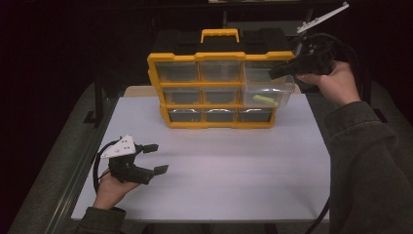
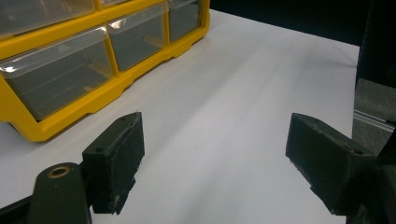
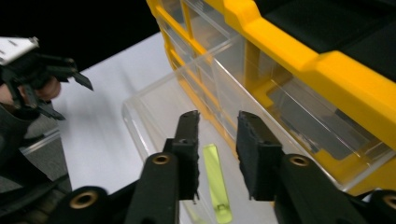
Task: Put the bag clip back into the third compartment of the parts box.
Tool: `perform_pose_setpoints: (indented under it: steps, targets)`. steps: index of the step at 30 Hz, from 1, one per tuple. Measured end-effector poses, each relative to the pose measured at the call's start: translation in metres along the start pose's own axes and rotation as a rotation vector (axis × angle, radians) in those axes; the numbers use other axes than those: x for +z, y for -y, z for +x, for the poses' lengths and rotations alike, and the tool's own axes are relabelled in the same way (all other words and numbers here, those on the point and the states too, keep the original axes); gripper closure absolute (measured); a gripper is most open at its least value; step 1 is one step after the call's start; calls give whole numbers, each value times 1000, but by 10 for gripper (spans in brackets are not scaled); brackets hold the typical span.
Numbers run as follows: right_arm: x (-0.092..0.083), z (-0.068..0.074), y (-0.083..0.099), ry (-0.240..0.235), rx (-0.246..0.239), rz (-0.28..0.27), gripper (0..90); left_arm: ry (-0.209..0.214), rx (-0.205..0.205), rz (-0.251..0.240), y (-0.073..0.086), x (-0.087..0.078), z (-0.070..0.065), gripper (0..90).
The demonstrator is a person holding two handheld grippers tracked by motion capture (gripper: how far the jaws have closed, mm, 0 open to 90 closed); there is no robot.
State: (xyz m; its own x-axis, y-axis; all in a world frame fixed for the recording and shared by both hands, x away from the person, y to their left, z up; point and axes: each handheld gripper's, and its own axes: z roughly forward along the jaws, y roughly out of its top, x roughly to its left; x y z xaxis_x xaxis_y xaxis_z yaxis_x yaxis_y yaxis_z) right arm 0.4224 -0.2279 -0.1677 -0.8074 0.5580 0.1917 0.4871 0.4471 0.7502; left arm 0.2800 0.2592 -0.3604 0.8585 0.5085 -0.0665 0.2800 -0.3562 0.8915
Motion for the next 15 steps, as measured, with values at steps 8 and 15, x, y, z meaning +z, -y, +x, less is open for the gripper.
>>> perform_pose_setpoints:
  steps: [8,15]
  targets:
    - [-10,8,0,-33,3,-64,474,4,3,8,0,0,1,196]
    - [-15,21,2,-50,-2,-82,391,8,-4,6,0,0,0,196]
